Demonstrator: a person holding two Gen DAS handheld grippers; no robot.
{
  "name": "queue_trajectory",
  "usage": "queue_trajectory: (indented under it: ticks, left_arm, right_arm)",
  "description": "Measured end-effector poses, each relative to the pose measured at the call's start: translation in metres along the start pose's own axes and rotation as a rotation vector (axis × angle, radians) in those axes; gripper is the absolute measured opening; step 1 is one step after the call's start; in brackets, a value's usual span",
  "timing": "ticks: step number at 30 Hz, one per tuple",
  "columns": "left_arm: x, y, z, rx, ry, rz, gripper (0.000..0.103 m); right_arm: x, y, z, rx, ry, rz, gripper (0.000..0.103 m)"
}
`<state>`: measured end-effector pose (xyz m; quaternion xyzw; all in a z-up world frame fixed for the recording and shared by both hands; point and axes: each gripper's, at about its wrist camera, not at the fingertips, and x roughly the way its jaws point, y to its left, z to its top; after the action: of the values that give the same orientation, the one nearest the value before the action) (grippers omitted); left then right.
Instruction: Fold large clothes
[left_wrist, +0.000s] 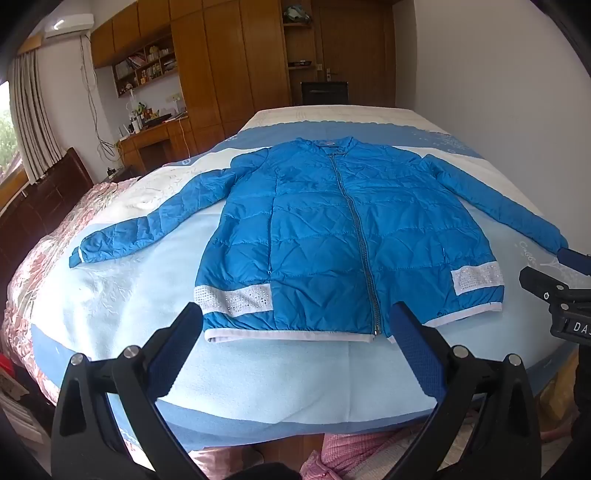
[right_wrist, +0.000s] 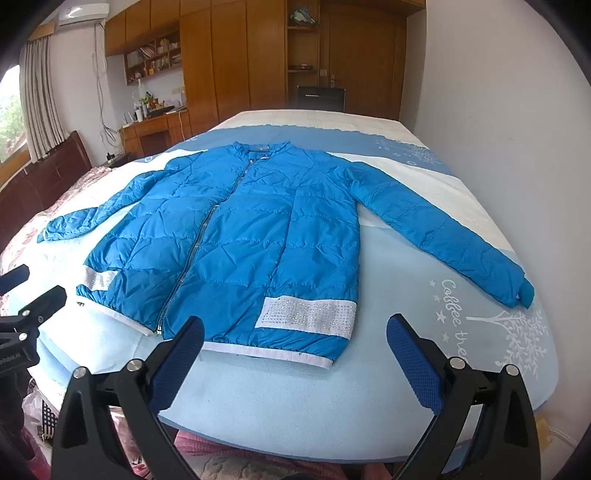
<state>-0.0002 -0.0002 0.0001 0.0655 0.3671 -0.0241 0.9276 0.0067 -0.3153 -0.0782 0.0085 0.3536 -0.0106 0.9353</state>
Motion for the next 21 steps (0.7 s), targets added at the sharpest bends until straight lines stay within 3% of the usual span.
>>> queue_trajectory:
  ticks: [21]
  left_arm:
    - [-0.0011, 0.0012, -0.0003, 0.004, -0.001, -0.001, 0.1]
  right_arm:
    - [-0.0018, -0.001, 0.0012, 0.002, -0.003, 0.001, 0.099]
